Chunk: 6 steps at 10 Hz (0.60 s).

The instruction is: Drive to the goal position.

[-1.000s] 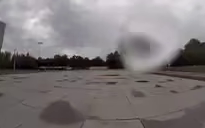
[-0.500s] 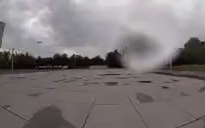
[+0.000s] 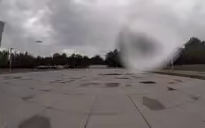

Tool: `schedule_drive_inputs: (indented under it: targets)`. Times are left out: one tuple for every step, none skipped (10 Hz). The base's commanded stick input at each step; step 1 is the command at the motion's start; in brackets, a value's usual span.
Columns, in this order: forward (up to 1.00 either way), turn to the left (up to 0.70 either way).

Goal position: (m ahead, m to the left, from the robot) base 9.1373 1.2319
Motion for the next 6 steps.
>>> schedule_drive_inputs:
  targets:
    - [0.7, 0.0]
    - [0.7, 0.0]
    - [0.7, 0.0]
    - [0.7, 0.0]
    - [0.7, 0.0]
    - [0.7, 0.0]
